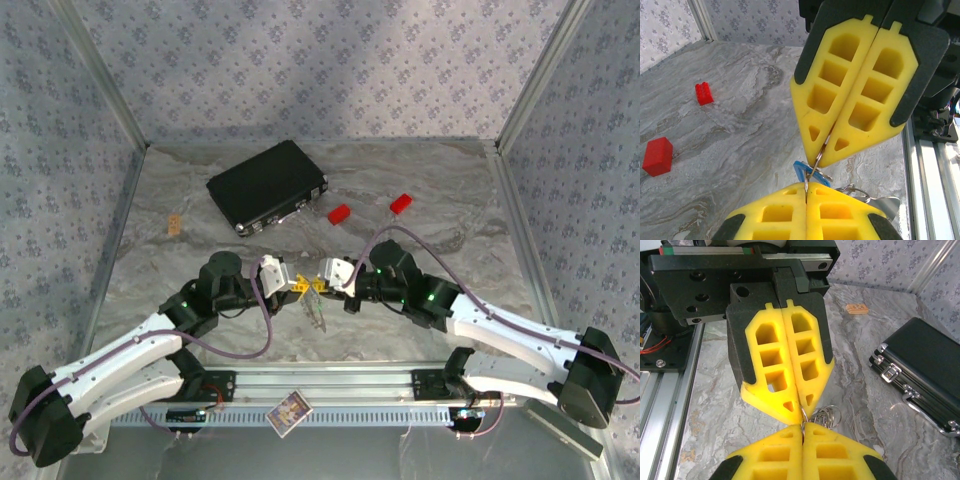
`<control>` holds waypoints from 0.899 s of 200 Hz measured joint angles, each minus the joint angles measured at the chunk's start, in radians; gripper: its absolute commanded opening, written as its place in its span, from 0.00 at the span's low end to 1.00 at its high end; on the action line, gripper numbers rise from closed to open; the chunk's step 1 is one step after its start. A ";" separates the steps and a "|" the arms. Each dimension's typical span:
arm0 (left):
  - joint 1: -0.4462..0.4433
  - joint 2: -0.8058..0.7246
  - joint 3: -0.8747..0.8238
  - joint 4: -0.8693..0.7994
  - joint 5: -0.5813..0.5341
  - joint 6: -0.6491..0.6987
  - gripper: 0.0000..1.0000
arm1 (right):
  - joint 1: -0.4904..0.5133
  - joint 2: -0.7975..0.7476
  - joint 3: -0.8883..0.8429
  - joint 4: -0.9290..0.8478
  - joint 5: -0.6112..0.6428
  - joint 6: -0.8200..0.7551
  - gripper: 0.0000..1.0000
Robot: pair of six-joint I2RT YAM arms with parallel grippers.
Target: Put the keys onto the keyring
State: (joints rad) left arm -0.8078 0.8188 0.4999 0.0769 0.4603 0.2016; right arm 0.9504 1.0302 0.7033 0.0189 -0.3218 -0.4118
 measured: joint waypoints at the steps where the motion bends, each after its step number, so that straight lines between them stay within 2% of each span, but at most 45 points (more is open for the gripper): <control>1: 0.000 0.000 0.000 0.000 0.000 0.000 0.00 | 0.000 0.001 0.000 0.000 0.002 0.000 0.00; 80: 0.001 0.000 0.000 0.006 -0.027 0.000 0.00 | 0.014 0.021 0.012 -0.007 0.090 0.069 0.00; 116: 0.001 0.000 0.000 0.011 -0.034 0.000 0.00 | 0.019 0.021 0.014 -0.008 0.097 0.120 0.00; 180: 0.000 0.000 0.000 0.014 -0.026 0.000 0.00 | 0.030 -0.005 0.013 0.008 0.086 0.113 0.00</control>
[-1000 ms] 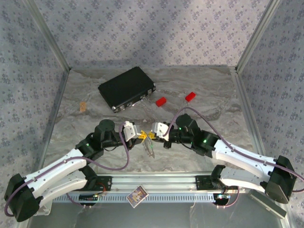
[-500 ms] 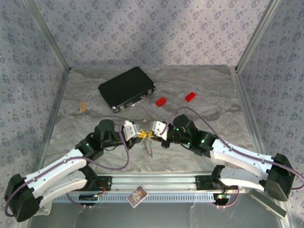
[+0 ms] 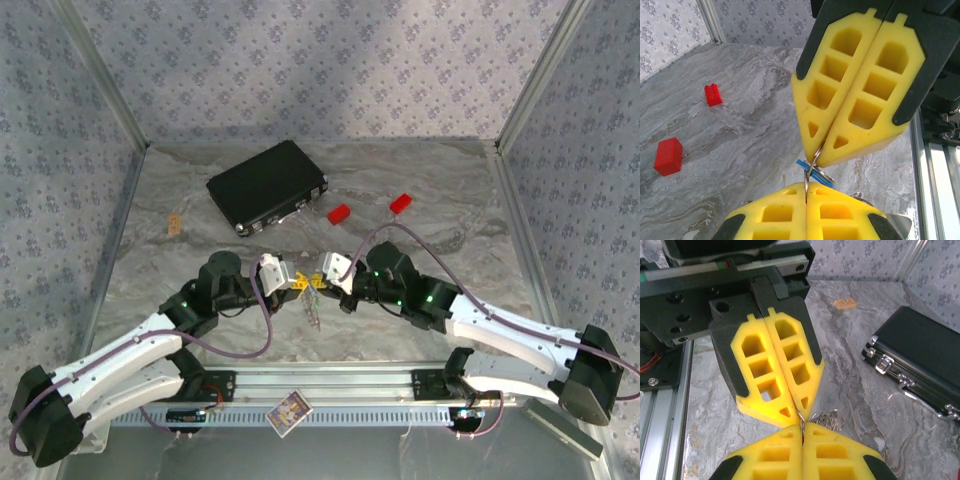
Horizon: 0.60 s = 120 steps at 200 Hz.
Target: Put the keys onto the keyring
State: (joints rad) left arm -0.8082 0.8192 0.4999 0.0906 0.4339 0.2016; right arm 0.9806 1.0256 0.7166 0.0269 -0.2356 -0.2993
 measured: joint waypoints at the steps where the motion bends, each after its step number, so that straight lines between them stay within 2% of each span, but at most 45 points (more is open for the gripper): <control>1: 0.000 0.000 0.000 0.000 0.000 0.000 0.00 | 0.000 0.000 0.000 0.000 0.000 0.000 0.00; 120: 0.000 0.000 0.000 -0.008 0.006 0.000 0.00 | 0.004 0.007 -0.001 0.004 0.024 -0.004 0.00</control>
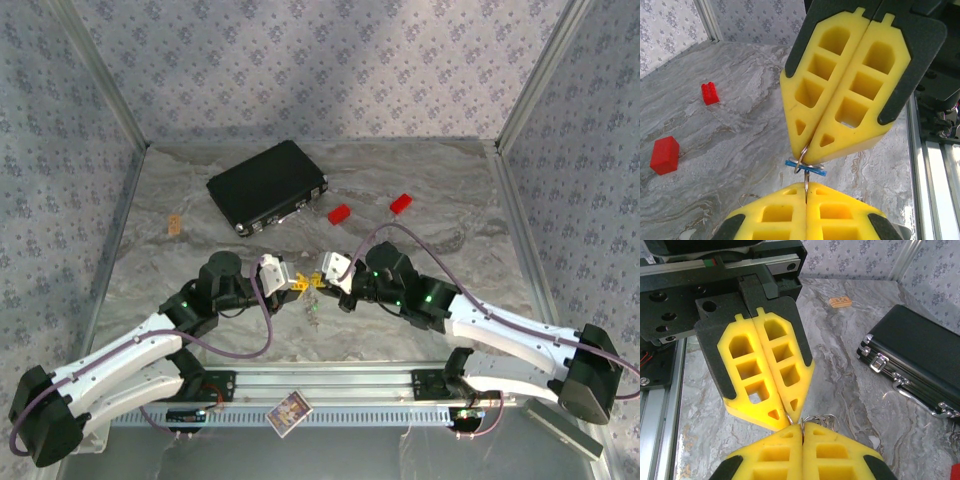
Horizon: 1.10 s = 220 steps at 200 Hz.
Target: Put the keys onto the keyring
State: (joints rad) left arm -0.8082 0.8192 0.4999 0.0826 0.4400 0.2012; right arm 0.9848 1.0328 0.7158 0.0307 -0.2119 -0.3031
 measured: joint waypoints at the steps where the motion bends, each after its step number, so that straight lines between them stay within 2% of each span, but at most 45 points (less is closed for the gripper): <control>1: 0.000 0.000 0.000 0.000 0.000 0.000 0.00 | 0.000 0.000 0.000 0.000 0.000 0.000 0.00; 39: 0.000 0.000 0.000 0.000 0.001 0.000 0.00 | 0.001 -0.035 -0.018 0.002 -0.006 -0.002 0.00; 125: 0.000 0.000 0.000 -0.004 0.001 0.000 0.00 | 0.002 -0.004 -0.018 -0.005 -0.039 -0.004 0.00; 220: 0.000 0.002 0.000 -0.004 -0.004 0.000 0.00 | 0.002 0.014 -0.016 0.000 0.007 -0.002 0.00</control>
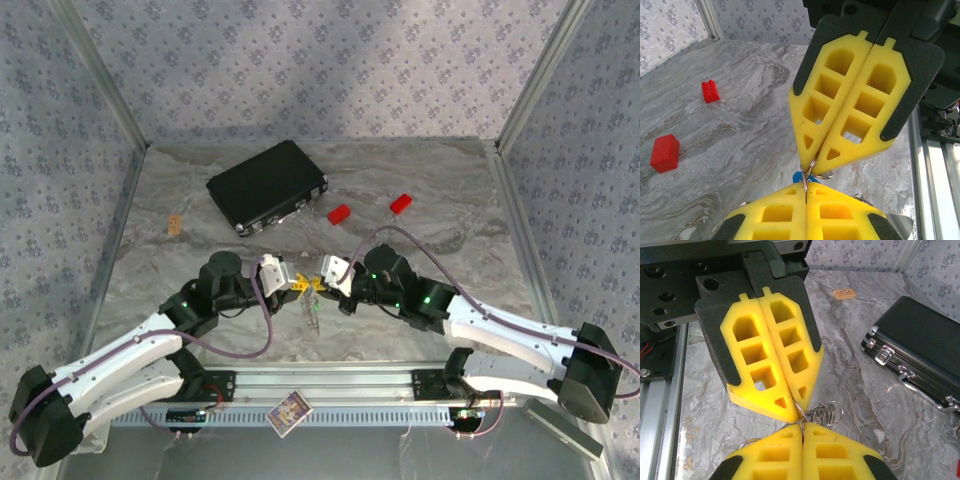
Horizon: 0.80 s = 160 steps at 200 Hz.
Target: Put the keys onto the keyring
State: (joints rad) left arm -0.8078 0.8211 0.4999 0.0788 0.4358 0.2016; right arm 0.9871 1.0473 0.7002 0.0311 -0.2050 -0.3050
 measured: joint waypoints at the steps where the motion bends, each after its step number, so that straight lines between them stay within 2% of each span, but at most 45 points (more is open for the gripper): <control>1: 0.000 0.000 0.000 0.000 -0.001 0.000 0.00 | 0.000 0.001 0.000 0.000 0.000 0.001 0.00; 93: 0.001 0.000 0.000 0.001 -0.010 0.000 0.00 | -0.001 0.007 0.006 0.003 0.011 0.056 0.00; 160: -0.004 0.000 0.000 0.005 -0.070 0.039 0.00 | -0.014 0.061 0.078 -0.066 0.030 0.218 0.00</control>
State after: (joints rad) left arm -0.8120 0.8211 0.4999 0.0834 0.3656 0.2409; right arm 0.9730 1.1080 0.7780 -0.0353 -0.1749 -0.0872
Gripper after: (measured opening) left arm 0.046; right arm 0.051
